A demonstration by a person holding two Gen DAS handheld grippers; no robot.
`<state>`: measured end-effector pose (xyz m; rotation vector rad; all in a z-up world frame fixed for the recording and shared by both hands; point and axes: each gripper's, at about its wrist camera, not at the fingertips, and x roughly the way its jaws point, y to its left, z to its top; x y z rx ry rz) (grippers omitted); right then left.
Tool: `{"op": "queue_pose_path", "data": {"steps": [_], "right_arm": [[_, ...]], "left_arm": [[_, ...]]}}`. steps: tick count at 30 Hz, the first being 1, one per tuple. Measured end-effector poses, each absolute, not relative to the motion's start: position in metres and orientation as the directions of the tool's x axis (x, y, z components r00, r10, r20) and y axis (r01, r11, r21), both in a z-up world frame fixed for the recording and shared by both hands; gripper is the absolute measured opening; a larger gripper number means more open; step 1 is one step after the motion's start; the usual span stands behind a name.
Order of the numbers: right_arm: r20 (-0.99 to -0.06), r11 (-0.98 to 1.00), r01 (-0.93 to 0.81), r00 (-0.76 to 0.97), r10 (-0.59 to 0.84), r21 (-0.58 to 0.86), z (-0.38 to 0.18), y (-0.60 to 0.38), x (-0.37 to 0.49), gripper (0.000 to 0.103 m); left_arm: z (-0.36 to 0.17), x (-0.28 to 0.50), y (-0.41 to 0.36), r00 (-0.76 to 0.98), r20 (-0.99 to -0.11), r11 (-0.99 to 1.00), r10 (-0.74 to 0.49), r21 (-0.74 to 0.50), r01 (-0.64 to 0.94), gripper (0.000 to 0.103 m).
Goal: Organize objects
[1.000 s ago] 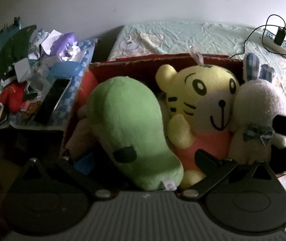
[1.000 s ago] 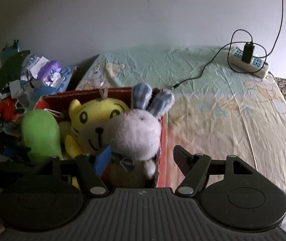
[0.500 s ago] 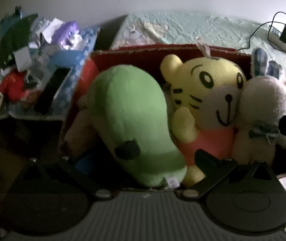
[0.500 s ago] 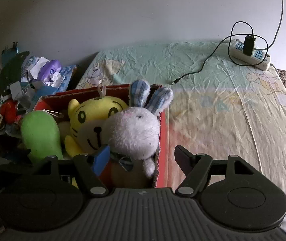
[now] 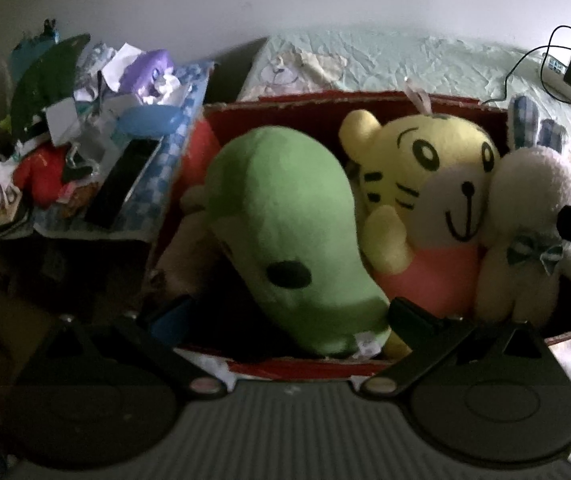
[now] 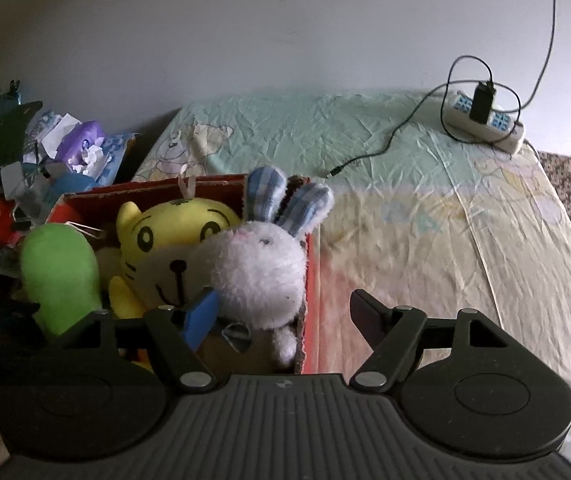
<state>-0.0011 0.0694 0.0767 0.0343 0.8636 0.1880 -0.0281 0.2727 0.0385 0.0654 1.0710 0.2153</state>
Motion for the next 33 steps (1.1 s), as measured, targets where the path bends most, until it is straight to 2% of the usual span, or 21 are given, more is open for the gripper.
{"op": "queue_pose_path", "data": {"steps": [22, 33], "right_arm": [[-0.751, 0.987, -0.143, 0.642, 0.151, 0.076, 0.083, 0.089, 0.003, 0.075], [-0.757, 0.981, -0.154, 0.626, 0.188, 0.116, 0.084, 0.089, 0.005, 0.075]], "left_arm": [[0.054, -0.029, 0.296, 0.517, -0.843, 0.986, 0.147, 0.081, -0.148, 0.103], [0.053, -0.023, 0.289, 0.517, -0.844, 0.988, 0.145, 0.096, -0.121, 0.103]]}}
